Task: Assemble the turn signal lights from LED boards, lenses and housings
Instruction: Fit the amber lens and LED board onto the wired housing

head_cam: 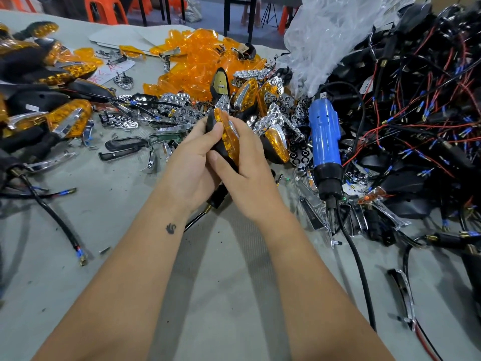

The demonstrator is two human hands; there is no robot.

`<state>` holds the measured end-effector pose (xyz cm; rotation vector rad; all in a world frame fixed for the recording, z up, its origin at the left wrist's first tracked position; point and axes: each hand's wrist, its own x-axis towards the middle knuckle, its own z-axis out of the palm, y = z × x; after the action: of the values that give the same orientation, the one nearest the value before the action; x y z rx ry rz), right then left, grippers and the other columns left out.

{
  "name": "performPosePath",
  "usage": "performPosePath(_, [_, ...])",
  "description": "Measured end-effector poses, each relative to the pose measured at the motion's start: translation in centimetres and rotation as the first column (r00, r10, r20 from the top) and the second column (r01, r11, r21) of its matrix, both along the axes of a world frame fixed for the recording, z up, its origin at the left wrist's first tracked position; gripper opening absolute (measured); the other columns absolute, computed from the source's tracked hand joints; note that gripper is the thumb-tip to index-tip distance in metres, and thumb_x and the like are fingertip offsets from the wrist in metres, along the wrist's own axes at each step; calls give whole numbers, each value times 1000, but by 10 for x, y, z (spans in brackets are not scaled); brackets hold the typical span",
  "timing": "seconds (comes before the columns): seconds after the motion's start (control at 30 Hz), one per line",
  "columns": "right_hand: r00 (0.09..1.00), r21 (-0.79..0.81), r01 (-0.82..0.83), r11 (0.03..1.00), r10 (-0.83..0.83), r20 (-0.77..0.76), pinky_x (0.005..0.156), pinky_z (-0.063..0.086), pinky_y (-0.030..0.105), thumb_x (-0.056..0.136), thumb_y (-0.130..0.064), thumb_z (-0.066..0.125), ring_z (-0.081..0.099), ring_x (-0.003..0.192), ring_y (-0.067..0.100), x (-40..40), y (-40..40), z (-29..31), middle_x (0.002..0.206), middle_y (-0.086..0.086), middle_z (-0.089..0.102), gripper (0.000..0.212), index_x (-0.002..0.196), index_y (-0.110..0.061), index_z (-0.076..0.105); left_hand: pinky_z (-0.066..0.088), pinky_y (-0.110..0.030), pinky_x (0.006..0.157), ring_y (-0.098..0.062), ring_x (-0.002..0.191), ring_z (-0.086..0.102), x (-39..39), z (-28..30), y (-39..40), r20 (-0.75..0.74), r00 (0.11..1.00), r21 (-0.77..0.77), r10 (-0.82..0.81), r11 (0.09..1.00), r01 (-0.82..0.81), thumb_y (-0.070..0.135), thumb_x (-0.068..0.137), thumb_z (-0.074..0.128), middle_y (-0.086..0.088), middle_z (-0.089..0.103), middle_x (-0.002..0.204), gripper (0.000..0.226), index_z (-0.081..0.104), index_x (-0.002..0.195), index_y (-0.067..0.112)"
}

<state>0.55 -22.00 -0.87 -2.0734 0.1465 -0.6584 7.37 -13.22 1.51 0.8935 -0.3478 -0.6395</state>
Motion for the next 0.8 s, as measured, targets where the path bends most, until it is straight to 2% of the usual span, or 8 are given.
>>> performPosePath(0.1, [990, -63, 137, 989, -134, 43, 86, 31, -3, 93, -45, 61, 34, 103, -19, 3, 4, -2, 128, -13, 35, 67, 148, -24, 28, 59, -30, 73, -18, 91, 74, -3, 3, -3, -80, 996, -44, 45, 998, -49, 17, 103, 46, -5, 76, 98, 24, 60, 121, 13])
performPosePath(0.2, [969, -113, 229, 967, -216, 119, 77, 42, 20, 92, -34, 68, 45, 99, 3, 3, 7, -1, 123, 2, 50, 54, 135, -11, 44, 60, -36, 82, -20, 95, 71, -4, 3, -7, -127, 990, -40, 66, 997, -71, 21, 103, 46, -7, 73, 97, 26, 57, 124, 11])
performPosePath(0.27, [965, -121, 246, 962, -233, 117, 76, 41, 27, 94, -29, 67, 47, 99, 11, 3, 6, 1, 118, 8, 54, 47, 131, -7, 50, 57, -36, 92, -23, 106, 66, -5, 3, -9, -142, 989, -2, 40, 999, -41, 26, 105, 42, -8, 67, 103, 36, 51, 135, 9])
performPosePath(0.37, [969, -135, 243, 961, -233, 83, 74, 36, 24, 96, -29, 64, 47, 98, 14, 2, 5, 4, 114, 9, 55, 46, 134, -7, 51, 59, -31, 81, -22, 106, 68, -3, 2, -12, -146, 989, 13, 39, 999, -38, 32, 107, 38, -10, 68, 108, 39, 51, 134, 8])
performPosePath(0.47, [974, -215, 226, 950, -218, 63, 76, 40, 31, 97, -31, 62, 50, 97, 19, 0, 6, 6, 109, 9, 55, 48, 138, -9, 51, 58, -26, 73, -13, 83, 70, 0, 2, -11, -125, 987, 5, 103, 995, -103, 34, 104, 45, -2, 70, 86, 30, 58, 116, 10])
performPosePath(0.57, [979, -275, 203, 940, -194, 59, 76, 44, 34, 97, -30, 62, 52, 94, 20, 1, 8, 5, 108, 8, 55, 50, 141, -9, 50, 57, -24, 67, -11, 74, 71, 2, 0, -10, -89, 980, 18, 180, 984, -179, 28, 101, 52, 2, 71, 74, 21, 58, 101, 8])
performPosePath(0.73, [978, -266, 209, 941, -197, 70, 73, 45, 31, 94, -32, 66, 50, 98, 16, 2, 6, 2, 114, 7, 52, 58, 144, -10, 47, 60, -33, 76, -17, 82, 72, 2, -1, -10, -50, 974, 95, 219, 972, -214, 31, 103, 49, -3, 73, 81, 26, 63, 97, 10])
performPosePath(0.8, [970, -250, 241, 938, -224, 93, 70, 45, 30, 93, -35, 67, 47, 91, 11, 2, 6, 2, 109, 2, 50, 58, 143, -12, 50, 61, -34, 77, -19, 84, 72, 1, -1, -10, -60, 976, 101, 210, 974, -203, 32, 103, 49, -6, 73, 86, 28, 63, 101, 9])
